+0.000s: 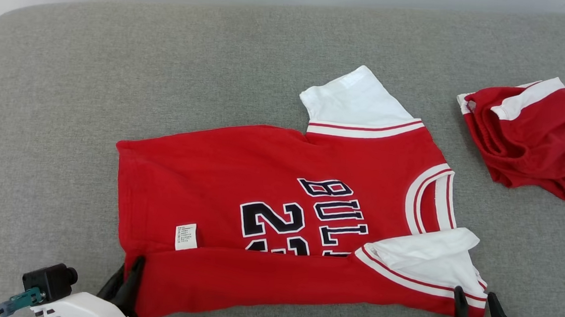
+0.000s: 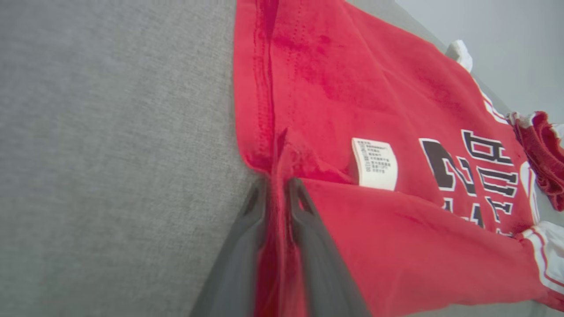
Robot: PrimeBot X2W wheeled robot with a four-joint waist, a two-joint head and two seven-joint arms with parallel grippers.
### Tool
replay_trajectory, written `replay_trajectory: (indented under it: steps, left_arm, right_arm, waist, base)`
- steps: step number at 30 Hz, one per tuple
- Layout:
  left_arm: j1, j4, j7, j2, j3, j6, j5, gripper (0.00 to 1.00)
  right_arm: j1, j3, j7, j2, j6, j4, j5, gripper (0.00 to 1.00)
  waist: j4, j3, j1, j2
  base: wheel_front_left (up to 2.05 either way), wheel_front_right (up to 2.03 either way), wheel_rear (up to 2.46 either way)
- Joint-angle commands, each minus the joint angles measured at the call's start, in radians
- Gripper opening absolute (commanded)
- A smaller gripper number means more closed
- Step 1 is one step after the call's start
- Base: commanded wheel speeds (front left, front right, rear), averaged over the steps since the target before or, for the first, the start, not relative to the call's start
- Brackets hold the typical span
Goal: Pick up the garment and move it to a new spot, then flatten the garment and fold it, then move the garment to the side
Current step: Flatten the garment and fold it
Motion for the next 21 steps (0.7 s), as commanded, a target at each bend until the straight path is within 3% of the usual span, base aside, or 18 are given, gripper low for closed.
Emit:
replay_trajectory:
  steps: [1, 8, 14, 21]
  left_arm:
    - [-0.021, -0.014, -0.025, 0.028, 0.038, 0.011, 0.011, 1.00]
    - [-0.025, -0.038, -0.091, 0.038, 0.036, 0.049, 0.085, 1.00]
    - [-0.034, -0.104, -0.125, 0.062, 0.024, 0.117, 0.194, 1.00]
    - [-0.022, -0.209, -0.121, 0.095, -0.006, 0.208, 0.292, 1.00]
  right_arm:
    - [-0.021, 0.019, -0.006, -0.014, -0.003, -0.019, -0.016, 1.00]
    - [-0.017, -0.036, -0.006, -0.014, -0.003, -0.095, -0.087, 1.00]
    - [-0.037, -0.074, -0.006, -0.023, -0.003, -0.167, -0.185, 1.00]
    - [-0.051, -0.063, -0.006, -0.053, -0.003, -0.165, -0.233, 1.00]
  waist:
    - [0.010, -0.004, 0.0000, -0.0001]
    - [0.042, -0.027, 0.0000, -0.0001]
    - [0.067, -0.080, 0.0000, -0.0001]
    - [0.082, -0.156, 0.0000, -0.0001]
  base:
    - [0.00, 0.00, 0.00]
    - [0.00, 0.00, 0.00]
    - [0.00, 0.00, 0.00]
    - [0.00, 0.00, 0.00]
